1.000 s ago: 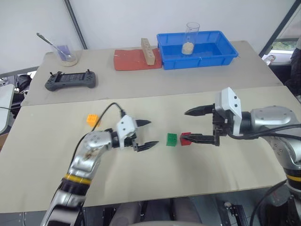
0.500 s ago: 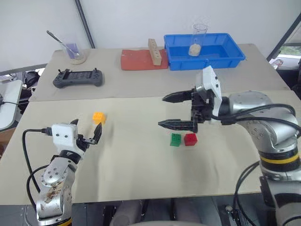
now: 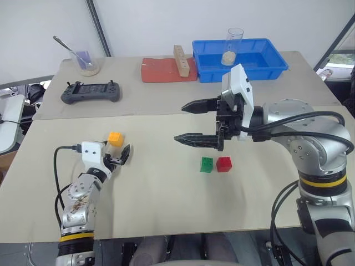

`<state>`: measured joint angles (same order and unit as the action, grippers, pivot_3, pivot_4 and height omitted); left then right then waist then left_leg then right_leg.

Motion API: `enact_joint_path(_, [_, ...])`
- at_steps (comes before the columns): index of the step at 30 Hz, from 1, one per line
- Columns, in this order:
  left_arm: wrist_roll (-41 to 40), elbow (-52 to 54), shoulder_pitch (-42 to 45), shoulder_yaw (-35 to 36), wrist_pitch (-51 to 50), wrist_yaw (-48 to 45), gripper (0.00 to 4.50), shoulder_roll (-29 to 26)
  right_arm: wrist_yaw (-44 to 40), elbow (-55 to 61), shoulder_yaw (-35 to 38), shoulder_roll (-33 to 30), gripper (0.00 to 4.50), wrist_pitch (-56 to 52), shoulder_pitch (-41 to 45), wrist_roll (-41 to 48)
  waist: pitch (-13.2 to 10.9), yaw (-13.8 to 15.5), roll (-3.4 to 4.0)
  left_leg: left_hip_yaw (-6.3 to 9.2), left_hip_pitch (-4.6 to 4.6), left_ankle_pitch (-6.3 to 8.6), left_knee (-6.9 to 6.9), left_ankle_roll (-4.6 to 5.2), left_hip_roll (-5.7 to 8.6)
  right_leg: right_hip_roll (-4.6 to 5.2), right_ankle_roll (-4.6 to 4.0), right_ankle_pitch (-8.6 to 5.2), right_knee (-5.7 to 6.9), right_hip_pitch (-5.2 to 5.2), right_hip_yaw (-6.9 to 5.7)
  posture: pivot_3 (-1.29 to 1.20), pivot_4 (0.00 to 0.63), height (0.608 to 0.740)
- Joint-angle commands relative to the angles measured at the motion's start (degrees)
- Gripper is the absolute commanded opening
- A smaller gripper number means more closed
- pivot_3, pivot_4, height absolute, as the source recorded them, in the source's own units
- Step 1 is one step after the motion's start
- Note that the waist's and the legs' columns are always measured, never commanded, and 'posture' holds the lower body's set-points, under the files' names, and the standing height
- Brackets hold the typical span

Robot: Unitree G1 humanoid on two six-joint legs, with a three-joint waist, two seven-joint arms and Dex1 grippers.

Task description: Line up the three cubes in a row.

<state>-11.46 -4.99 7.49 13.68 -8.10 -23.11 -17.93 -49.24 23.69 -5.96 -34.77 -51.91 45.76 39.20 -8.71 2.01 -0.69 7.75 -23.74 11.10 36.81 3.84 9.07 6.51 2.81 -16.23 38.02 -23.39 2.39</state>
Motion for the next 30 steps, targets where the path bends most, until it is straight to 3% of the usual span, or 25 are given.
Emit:
enact_joint_path(1, [0.99,-4.19,2.71,0.70,3.89,1.27,4.48,-1.10,1.46,2.99,2.31,-0.56,4.50,-0.95,0.82,1.57,0.00,0.00,0.00,0.00,-0.01,0.00,0.00,0.01,0.01,0.01,0.00,0.00,0.01,0.00,0.00,0.00,0.150,0.740])
enact_joint_path(2, [1.03,-5.06,3.19,0.72,4.47,1.44,4.48,-1.15,1.73,3.22,2.43,-0.70,4.50,-1.12,0.67,1.72,0.00,-0.01,0.00,0.00,-0.01,0.00,0.00,0.00,0.00,0.01,0.00,0.00,0.00,0.00,0.00,0.00,0.150,0.740])
enact_joint_path(5, [0.99,-6.33,3.99,0.50,5.77,1.79,3.64,-1.17,2.41,3.67,2.81,-1.01,4.50,-1.50,0.17,1.90,0.00,-0.03,0.00,-0.01,0.00,0.00,0.00,0.01,0.02,0.01,0.00,0.00,0.01,0.00,0.00,0.00,0.150,0.740])
enact_joint_path(10, [0.69,-6.26,3.92,0.28,5.94,1.93,1.34,-1.27,2.67,3.80,2.96,-1.27,4.50,-1.44,-0.14,1.92,0.00,-0.14,0.00,-0.01,0.00,-0.01,0.00,0.01,0.01,0.02,0.00,0.00,0.03,0.00,0.01,0.00,0.150,0.740])
enact_joint_path(16, [-1.45,-1.21,4.33,-2.71,3.02,-4.34,1.32,-3.15,1.79,3.59,3.33,-2.51,4.50,-0.30,-1.37,1.13,0.00,-0.15,0.00,-0.01,-0.01,-0.02,0.00,0.03,0.02,0.01,0.00,0.00,0.02,-0.01,0.00,0.00,0.150,0.740])
enact_joint_path(22, [-4.61,6.32,8.87,-14.77,0.68,-26.54,1.32,-10.62,-3.84,5.18,3.91,-9.47,4.50,4.25,-8.08,-0.80,0.00,0.02,-0.01,-0.03,-0.08,0.01,0.01,0.00,0.06,0.00,0.05,0.03,-0.04,-0.02,-0.02,0.00,0.150,0.740])
enact_joint_path(30, [-2.15,-2.33,17.21,-28.58,7.42,-46.36,1.32,-10.49,-6.11,6.85,4.04,-12.94,4.50,6.80,-13.69,-1.84,-0.01,-1.53,-0.01,-0.06,-0.07,0.00,-0.07,0.09,-0.04,0.05,0.05,0.03,-0.03,-0.08,0.00,0.00,0.150,0.740])
